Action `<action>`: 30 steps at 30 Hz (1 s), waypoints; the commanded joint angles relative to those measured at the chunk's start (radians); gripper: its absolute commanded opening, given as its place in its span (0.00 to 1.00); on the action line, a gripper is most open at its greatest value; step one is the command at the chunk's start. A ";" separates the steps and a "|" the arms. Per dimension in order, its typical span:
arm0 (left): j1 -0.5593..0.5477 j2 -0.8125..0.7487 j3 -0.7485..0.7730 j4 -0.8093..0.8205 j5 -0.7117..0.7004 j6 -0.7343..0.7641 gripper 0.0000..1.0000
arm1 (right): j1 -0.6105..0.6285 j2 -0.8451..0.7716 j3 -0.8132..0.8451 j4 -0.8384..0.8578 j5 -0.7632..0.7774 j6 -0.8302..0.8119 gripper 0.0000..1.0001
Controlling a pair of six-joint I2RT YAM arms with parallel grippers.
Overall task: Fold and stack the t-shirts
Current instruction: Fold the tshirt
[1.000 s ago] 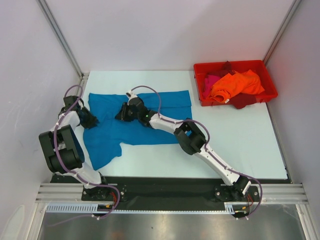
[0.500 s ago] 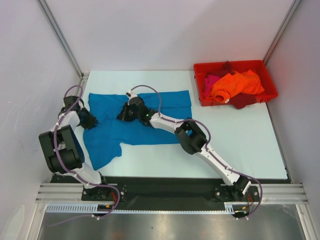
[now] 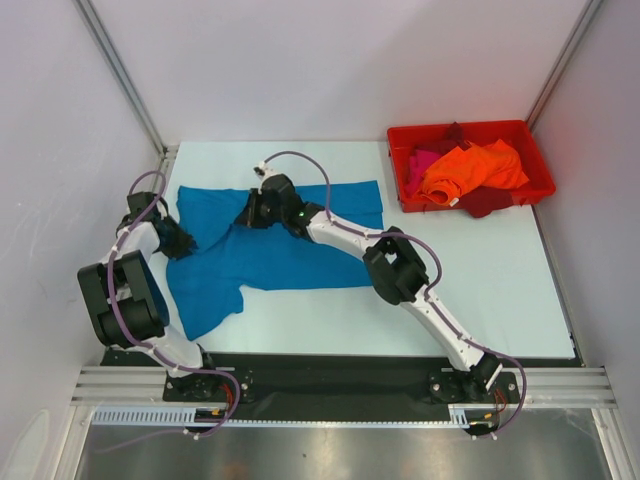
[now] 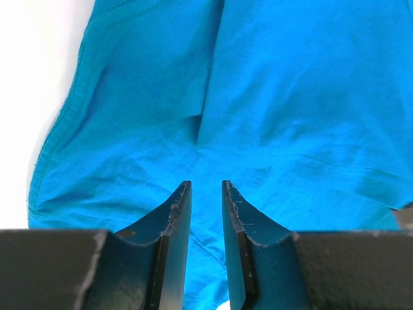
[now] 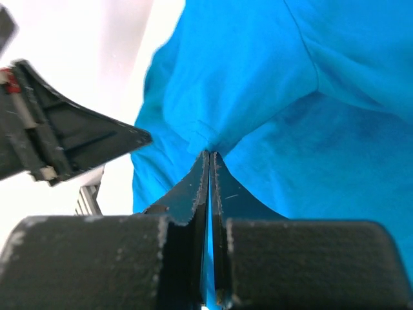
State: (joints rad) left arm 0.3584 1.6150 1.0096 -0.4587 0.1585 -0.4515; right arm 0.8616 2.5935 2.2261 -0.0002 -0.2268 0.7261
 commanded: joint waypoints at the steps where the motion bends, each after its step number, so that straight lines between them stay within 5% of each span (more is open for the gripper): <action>1: -0.001 -0.053 0.037 -0.008 -0.019 0.020 0.31 | -0.001 -0.030 -0.008 -0.070 -0.051 -0.005 0.00; 6: -0.003 -0.078 0.061 -0.055 -0.056 0.030 0.32 | -0.012 -0.003 -0.006 -0.139 -0.108 -0.013 0.01; 16: -0.009 -0.078 0.115 -0.034 0.007 0.014 0.39 | -0.088 -0.110 -0.011 -0.426 -0.169 -0.224 0.50; 23: -0.016 0.029 0.141 0.154 0.093 -0.013 0.41 | -0.283 -0.331 -0.195 -0.551 -0.115 -0.307 0.49; 30: -0.038 0.239 0.265 0.382 0.159 -0.215 0.40 | -0.439 -0.421 -0.272 -0.615 -0.017 -0.416 0.46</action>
State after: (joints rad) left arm 0.3408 1.7702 1.1713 -0.2363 0.2577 -0.5587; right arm 0.4313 2.2169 1.9610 -0.5575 -0.2951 0.3977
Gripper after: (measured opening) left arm 0.417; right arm 0.463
